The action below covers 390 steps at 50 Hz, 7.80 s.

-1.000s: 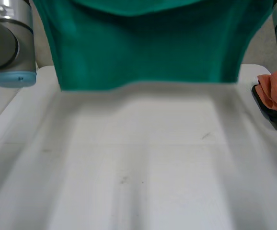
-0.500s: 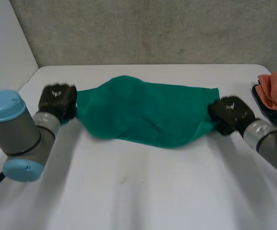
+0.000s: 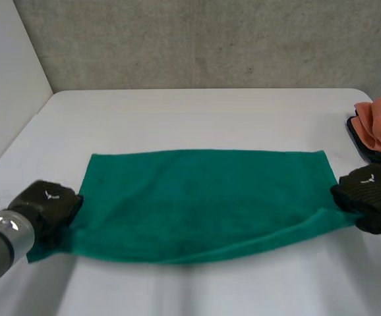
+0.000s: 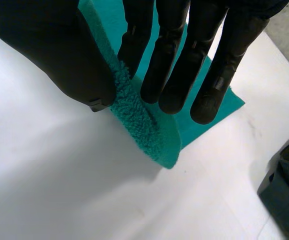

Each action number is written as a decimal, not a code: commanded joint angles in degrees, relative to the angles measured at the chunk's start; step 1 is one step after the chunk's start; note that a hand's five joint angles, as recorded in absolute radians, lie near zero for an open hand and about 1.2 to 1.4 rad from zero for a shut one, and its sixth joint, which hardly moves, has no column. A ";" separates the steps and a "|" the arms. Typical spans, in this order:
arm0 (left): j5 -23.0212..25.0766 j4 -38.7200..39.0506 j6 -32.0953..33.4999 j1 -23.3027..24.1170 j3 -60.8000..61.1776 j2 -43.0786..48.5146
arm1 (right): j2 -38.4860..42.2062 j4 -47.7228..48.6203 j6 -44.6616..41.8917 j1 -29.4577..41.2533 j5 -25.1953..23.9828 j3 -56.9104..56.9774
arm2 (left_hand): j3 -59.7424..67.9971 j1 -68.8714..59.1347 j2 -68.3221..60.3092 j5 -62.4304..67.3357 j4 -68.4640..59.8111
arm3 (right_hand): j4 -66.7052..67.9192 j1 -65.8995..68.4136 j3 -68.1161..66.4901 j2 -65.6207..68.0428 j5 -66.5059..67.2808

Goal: Fold the laundry.

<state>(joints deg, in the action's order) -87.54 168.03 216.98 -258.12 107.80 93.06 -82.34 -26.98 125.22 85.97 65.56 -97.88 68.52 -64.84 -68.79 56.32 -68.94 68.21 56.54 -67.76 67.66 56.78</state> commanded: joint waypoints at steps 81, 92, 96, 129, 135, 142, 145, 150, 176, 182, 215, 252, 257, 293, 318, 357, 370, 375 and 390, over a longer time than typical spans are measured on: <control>4.31 36.75 -4.64 4.29 -44.95 49.57 | 38.22 20.21 25.16 13.43 13.36 37.85 | -55.63 51.95 55.90 -53.43 56.04 | -58.21 -46.54 57.76 -57.66 -56.78; -1.40 38.17 -5.16 2.44 -64.03 58.90 | 31.02 24.87 25.25 13.08 13.36 28.19 | -50.07 46.39 50.34 -47.87 50.48 | -58.21 -46.54 57.76 -57.66 -56.78; -1.41 37.64 -5.34 3.41 -57.21 53.30 | 26.72 27.41 25.34 13.08 13.01 23.01 | -51.41 47.73 51.68 -49.21 51.82 | -58.21 -46.54 57.76 -57.66 -56.78; 9.05 37.81 -10.61 13.43 -46.88 51.16 | 23.37 29.53 25.34 11.06 10.29 11.05 | -53.26 49.58 53.53 -51.06 53.68 | -54.77 -43.09 54.31 -54.22 -53.33; 12.57 37.20 -10.88 13.96 -51.37 54.32 | 23.28 30.49 25.25 10.62 10.20 9.46 | -51.92 48.24 52.19 -49.72 52.33 | -54.77 -43.09 54.31 -54.22 -53.33; 12.92 37.02 -10.88 13.69 -57.60 58.89 | 23.19 30.76 25.25 10.35 10.20 8.67 | -49.74 46.06 50.01 -47.54 50.15 | -55.10 -43.43 54.64 -54.55 -53.67; 12.92 36.06 -10.70 13.34 -61.91 61.97 | 23.19 30.76 25.25 10.44 10.20 8.67 | -46.71 43.03 46.98 -44.51 47.12 | -55.10 -43.43 54.64 -54.55 -53.67; 10.03 35.88 -10.35 12.64 -72.09 67.24 | 23.19 30.85 25.34 10.62 10.29 8.40 | -42.17 38.49 42.44 -39.97 42.58 | -55.10 -43.43 54.64 -54.55 -53.67; 5.19 37.20 -14.04 11.76 -33.03 38.71 | 19.59 31.37 25.34 10.00 10.29 4.98 | -44.34 40.66 44.61 -42.14 44.75 | -51.41 -39.74 50.95 -50.86 -49.98; 5.45 37.64 -15.80 11.23 -24.22 31.57 | 19.50 32.16 24.73 6.84 10.29 3.92 | -46.54 42.85 46.81 -44.34 46.95 | -42.50 -30.82 42.04 -41.95 -41.07; 5.62 37.81 -16.33 11.06 -14.55 21.64 | 21.09 34.19 23.05 1.65 9.50 5.68 | -46.70 43.02 46.97 -44.50 47.12 | -34.39 -22.71 33.93 -33.84 -32.96; 5.54 37.73 -16.77 11.06 -12.44 19.79 | 25.74 35.07 22.53 0.78 8.09 7.97 | -46.87 43.19 47.14 -44.67 47.28 | 11.79 23.46 -12.24 12.34 13.22; 5.54 37.46 -16.77 10.97 -11.91 17.94 | 22.85 34.54 22.00 -3.87 8.09 7.44 | -46.87 43.19 47.14 -44.67 47.28 | 11.79 23.46 -12.24 12.34 13.22; 5.71 37.11 -21.69 -2.04 -4.44 7.39 | 41.70 31.83 13.21 43.82 6.51 49.76 | -51.25 47.56 51.52 -49.05 51.66 | 11.79 23.46 -12.24 12.34 13.22; 5.54 37.90 -21.95 7.53 -10.41 13.72 | 62.48 -3.95 31.92 46.66 19.25 89.97 | -52.59 48.91 52.86 -50.39 53.00 | -58.21 -46.54 57.76 -57.66 -56.78; 3.43 37.46 -23.45 15.10 -12.88 17.94 | 23.65 32.68 38.26 30.40 19.08 12.03 | -52.42 48.74 52.69 -50.22 52.83 | -58.21 -46.54 57.76 -57.66 -56.78; 3.43 37.64 -23.53 15.27 -12.09 17.94 | 24.24 38.75 39.05 27.58 14.60 6.91 | -52.42 48.74 52.69 -50.22 52.83 | -41.99 -30.32 41.53 -41.44 -40.56; 3.43 37.55 -23.53 15.45 -11.91 17.94 | 25.91 39.99 39.31 27.67 14.42 7.61 | -52.42 48.74 52.69 -50.22 52.83 | -36.78 -25.11 36.32 -36.23 -35.35; 3.43 37.81 -23.53 15.45 -11.21 17.94 | 28.91 40.08 39.49 27.41 13.80 8.67 | -52.42 48.74 52.69 -50.22 52.83 | 11.79 23.46 -12.24 12.34 13.22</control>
<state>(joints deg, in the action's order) -84.06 205.82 193.48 -242.71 96.47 111.01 -54.44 13.25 164.84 113.90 78.83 -89.58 16.78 -17.21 -16.55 5.75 -16.57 37.64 32.78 -37.83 38.46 26.23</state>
